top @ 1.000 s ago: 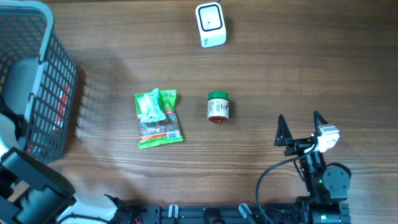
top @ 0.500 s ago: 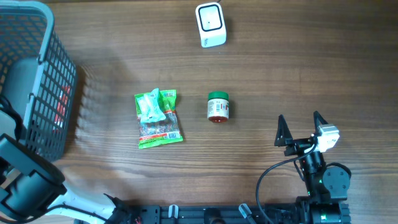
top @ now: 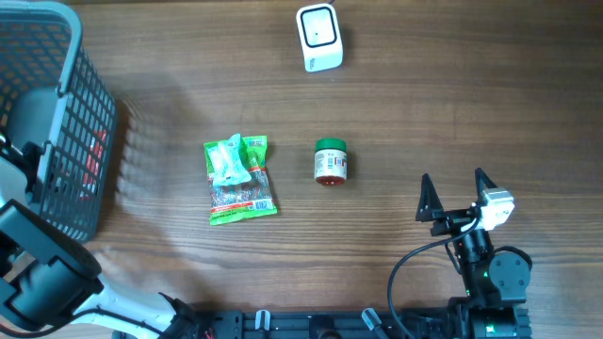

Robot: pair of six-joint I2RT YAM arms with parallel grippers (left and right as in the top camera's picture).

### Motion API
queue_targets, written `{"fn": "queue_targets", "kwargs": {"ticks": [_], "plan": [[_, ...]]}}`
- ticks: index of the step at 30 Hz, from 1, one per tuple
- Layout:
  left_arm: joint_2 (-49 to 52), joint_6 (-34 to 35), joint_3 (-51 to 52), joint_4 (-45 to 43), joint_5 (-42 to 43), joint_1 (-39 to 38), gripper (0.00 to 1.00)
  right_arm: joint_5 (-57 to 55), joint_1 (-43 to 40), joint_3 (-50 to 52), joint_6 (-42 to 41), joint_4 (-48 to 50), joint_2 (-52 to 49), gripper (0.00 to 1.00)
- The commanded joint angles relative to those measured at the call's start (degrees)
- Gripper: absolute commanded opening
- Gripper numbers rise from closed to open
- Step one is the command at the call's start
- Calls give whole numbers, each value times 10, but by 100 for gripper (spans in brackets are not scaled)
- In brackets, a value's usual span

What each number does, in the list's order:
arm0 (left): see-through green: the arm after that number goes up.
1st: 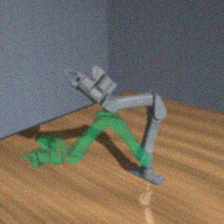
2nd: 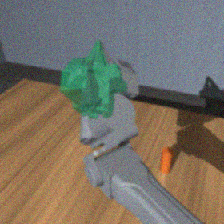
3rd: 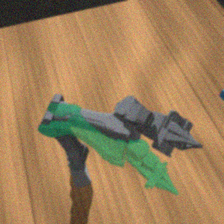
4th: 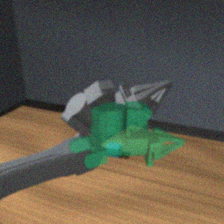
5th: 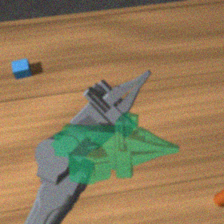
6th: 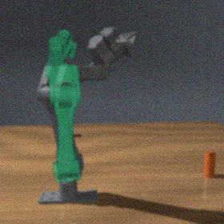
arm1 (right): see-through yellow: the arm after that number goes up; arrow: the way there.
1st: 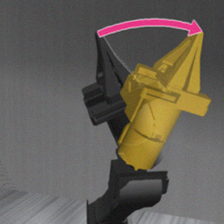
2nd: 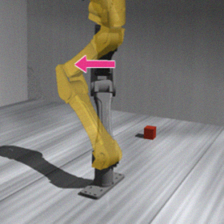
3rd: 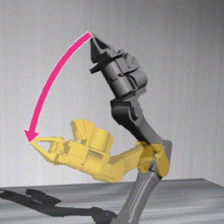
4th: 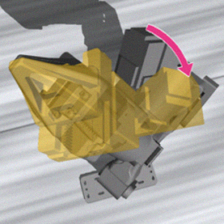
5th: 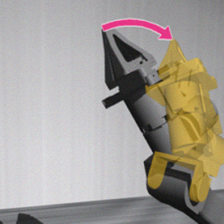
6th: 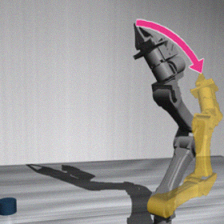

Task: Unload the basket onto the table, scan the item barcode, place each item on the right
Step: 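Reach the left gripper back into the basket toward the red packet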

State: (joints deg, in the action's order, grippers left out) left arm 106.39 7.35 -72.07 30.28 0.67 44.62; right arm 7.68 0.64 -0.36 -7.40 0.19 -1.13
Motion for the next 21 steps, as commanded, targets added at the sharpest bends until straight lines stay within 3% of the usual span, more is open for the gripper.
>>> {"fn": "queue_targets", "kwargs": {"ticks": [1,2,3,4,9,12,13,17,21], "plan": [[-13,-137,-10,-19,42,-2,63,-3,-2,1,6,2,3,100],[-13,-147,-10,-25,51,-2,73,-3,-2,1,6,2,3,100],[-13,-147,-15,-24,56,-2,89,-3,-2,1,6,2,3,100],[-13,-147,-25,-17,56,-2,92,-3,-2,1,6,2,3,100],[-13,-147,-145,87,72,-2,89,-3,-2,1,5,2,3,100],[-13,-195,-197,146,131,-2,82,-3,-2,1,6,2,3,100],[-13,-213,-200,153,129,-2,82,-3,-2,1,6,2,3,100],[-9,-302,-201,190,126,-3,100,-3,-2,1,6,2,3,100],[10,-356,-201,226,130,-8,100,-3,-2,1,5,2,3,100]]}}
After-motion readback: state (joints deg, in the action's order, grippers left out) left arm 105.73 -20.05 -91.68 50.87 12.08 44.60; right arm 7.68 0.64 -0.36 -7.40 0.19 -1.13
